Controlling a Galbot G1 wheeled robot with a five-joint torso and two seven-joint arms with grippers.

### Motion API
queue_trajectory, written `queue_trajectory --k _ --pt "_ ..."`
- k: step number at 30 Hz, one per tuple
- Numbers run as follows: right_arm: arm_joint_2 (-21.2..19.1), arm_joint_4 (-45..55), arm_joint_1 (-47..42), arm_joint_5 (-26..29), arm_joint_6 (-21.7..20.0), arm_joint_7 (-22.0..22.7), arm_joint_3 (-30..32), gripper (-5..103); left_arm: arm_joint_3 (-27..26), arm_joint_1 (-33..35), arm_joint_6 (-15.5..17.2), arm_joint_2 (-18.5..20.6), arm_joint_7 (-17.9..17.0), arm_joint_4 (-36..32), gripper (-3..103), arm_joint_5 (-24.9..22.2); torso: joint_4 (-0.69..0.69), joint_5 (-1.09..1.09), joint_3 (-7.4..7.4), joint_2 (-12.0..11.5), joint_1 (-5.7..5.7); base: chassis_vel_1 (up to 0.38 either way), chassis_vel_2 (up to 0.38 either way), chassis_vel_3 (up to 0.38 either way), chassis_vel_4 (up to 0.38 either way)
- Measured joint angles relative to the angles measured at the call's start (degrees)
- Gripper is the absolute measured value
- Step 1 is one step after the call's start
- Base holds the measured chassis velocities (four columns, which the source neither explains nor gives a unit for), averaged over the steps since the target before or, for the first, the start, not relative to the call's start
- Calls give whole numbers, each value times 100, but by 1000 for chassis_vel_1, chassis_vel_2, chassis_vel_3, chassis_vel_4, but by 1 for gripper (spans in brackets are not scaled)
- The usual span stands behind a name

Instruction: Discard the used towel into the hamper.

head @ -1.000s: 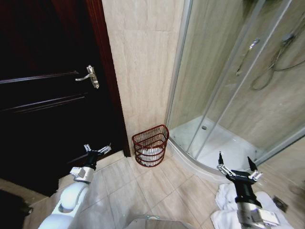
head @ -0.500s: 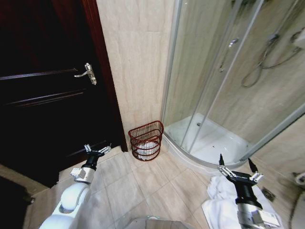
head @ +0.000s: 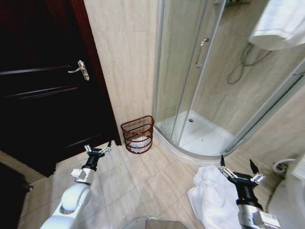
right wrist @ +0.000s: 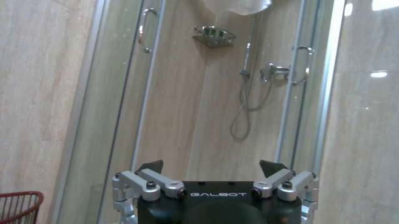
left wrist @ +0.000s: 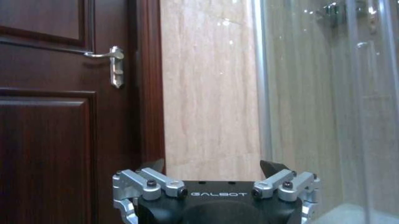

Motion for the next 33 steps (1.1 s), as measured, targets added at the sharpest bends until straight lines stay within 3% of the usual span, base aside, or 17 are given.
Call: queue_trajectory --k 19,26,31,33 --pt "0 -46 69 30 -46 77 41 100 111 -103 -25 -100 0 86 100 35 1 1 0 0 0 -28 -274 27 284" --pt "0 -149 70 78 -46 98 74 100 136 -88 -55 -121 0 103 100 46 4 0 0 0 -1 -103 -312 125 312" --pt "0 -161 99 76 -41 99 51 100 128 -91 -78 -107 2 101 100 49 -5 -3 0 0 0 -182 -374 190 403" --pt "0 -167 102 75 -26 100 50 100 127 -82 -87 -108 3 95 100 50 -2 -2 0 0 -1 -224 -416 229 354"
